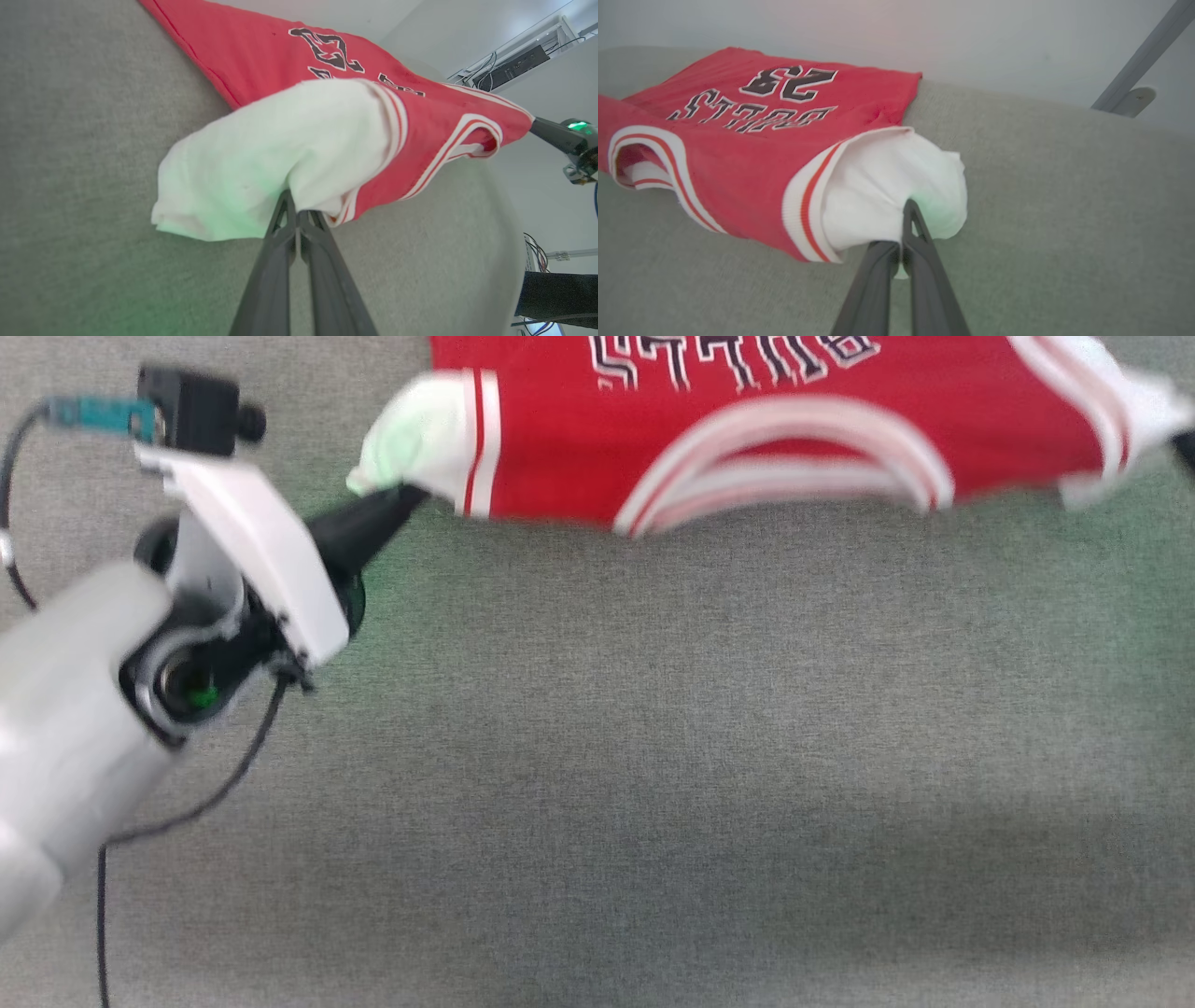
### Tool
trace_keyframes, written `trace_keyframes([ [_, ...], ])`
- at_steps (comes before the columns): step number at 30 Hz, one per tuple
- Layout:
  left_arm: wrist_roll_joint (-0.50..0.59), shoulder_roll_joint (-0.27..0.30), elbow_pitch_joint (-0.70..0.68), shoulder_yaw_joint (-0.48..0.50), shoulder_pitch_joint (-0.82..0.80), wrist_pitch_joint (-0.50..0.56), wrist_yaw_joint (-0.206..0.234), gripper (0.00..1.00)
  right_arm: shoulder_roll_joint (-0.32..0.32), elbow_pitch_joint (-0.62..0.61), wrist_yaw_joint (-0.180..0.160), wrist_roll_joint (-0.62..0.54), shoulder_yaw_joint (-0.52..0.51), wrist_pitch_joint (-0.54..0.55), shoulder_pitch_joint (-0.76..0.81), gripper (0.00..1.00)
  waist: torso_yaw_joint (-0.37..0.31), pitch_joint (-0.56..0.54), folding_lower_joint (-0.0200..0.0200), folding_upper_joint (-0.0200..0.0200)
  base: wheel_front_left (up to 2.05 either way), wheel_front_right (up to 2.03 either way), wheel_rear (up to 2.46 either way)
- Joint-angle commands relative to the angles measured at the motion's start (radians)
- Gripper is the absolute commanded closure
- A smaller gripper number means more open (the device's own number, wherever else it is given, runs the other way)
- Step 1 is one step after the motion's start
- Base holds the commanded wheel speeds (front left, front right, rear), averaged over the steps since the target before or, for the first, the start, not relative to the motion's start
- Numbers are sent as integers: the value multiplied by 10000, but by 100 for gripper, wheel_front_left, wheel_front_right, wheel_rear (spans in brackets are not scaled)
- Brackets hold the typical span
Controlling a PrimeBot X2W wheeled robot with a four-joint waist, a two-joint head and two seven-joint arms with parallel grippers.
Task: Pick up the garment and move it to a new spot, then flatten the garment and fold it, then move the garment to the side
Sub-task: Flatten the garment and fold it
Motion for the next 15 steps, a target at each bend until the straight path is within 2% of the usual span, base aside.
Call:
trace_keyframes([
  [1,144,178,-258,-62,339,-127,-16,100,-70,-352,-48,114,-177,191,626,100,21,-58,0,0,0,0,0],
  [7,821,924,-1266,-487,1555,-566,-17,100,-292,-2058,-37,9,-1010,1189,3323,100,-3,-341,0,0,0,0,0],
  [15,1093,1933,-2599,-678,3056,-1443,-17,100,-20,-4115,-28,-99,-2237,2712,6445,100,96,-566,0,0,0,0,0],
])
